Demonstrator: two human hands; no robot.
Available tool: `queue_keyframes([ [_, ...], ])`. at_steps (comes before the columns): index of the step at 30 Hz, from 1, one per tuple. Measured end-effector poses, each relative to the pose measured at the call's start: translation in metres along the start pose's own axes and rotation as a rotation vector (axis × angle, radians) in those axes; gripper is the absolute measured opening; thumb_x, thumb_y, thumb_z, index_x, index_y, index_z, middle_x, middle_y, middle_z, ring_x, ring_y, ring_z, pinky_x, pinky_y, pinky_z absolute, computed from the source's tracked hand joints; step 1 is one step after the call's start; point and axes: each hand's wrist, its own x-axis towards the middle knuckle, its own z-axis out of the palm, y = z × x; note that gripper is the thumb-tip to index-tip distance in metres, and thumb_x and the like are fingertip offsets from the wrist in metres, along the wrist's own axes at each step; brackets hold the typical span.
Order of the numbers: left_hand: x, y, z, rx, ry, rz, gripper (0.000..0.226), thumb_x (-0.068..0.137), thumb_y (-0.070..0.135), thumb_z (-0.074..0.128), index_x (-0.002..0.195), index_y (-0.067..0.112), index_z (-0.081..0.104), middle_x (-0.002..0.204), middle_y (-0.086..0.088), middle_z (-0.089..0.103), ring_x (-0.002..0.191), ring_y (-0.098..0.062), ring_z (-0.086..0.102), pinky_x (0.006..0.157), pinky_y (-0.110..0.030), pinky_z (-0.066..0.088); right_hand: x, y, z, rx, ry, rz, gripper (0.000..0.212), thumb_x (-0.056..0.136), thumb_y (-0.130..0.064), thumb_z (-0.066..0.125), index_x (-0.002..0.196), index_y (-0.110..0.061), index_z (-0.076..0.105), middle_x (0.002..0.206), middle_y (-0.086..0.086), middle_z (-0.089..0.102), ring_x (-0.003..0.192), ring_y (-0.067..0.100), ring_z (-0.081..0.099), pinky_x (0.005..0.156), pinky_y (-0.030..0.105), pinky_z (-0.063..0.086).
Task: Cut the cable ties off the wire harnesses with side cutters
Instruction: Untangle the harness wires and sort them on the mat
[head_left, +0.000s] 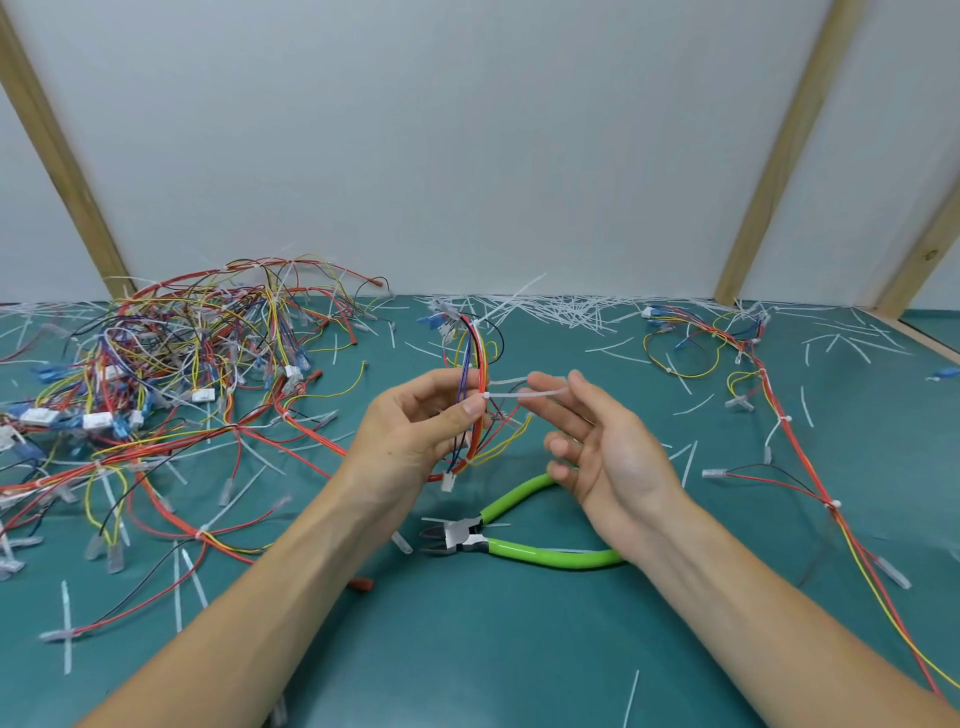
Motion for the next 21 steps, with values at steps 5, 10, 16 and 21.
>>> queue_keyframes([
  [5, -0.001, 0.001, 0.001, -0.003, -0.029, 0.01, 0.033, 0.076, 0.016, 0.072, 0.108, 0.008, 0.069, 0.089, 0.0, 0.069, 0.08, -0.011, 0.065, 0.076, -0.023, 0.053, -0.001, 0.0, 0.0, -0.085, -0.124, 0.0, 0.038, 0.103, -0.041, 0.05, 0.12, -0.017, 0.074, 0.119, 0.003, 0.076, 0.054, 0.007, 0.055, 0.046, 0.02, 0.044],
  [10, -0.003, 0.001, 0.004, 0.275, 0.084, 0.169, 0.018, 0.083, 0.01, 0.076, 0.101, 0.012, 0.072, 0.086, 0.003, 0.072, 0.078, -0.01, 0.063, 0.073, -0.02, 0.052, -0.005, -0.002, 0.002, -0.111, -0.189, -0.044, 0.072, 0.092, -0.069, 0.046, 0.126, -0.01, 0.068, 0.121, 0.009, 0.075, 0.061, 0.016, 0.061, 0.046, 0.024, 0.046],
  [16, -0.012, -0.009, 0.013, 0.777, 0.111, 0.498, 0.017, 0.087, 0.013, 0.077, 0.098, 0.023, 0.07, 0.088, 0.012, 0.071, 0.083, -0.013, 0.068, 0.069, -0.028, 0.051, -0.01, 0.009, 0.012, -0.433, -0.01, -0.366, 0.026, 0.09, -0.039, 0.073, 0.103, -0.017, 0.074, 0.093, -0.001, 0.077, 0.063, 0.01, 0.061, 0.046, 0.023, 0.046],
  [21, -0.015, -0.008, 0.015, 1.003, -0.05, 0.636, 0.028, 0.087, 0.013, 0.074, 0.113, 0.022, 0.069, 0.1, 0.017, 0.066, 0.092, -0.006, 0.065, 0.076, -0.022, 0.048, -0.01, 0.011, 0.011, -0.434, 0.117, -0.46, 0.008, 0.092, -0.022, 0.076, 0.084, -0.021, 0.075, 0.077, -0.005, 0.076, 0.067, 0.0, 0.065, 0.055, 0.014, 0.047],
])
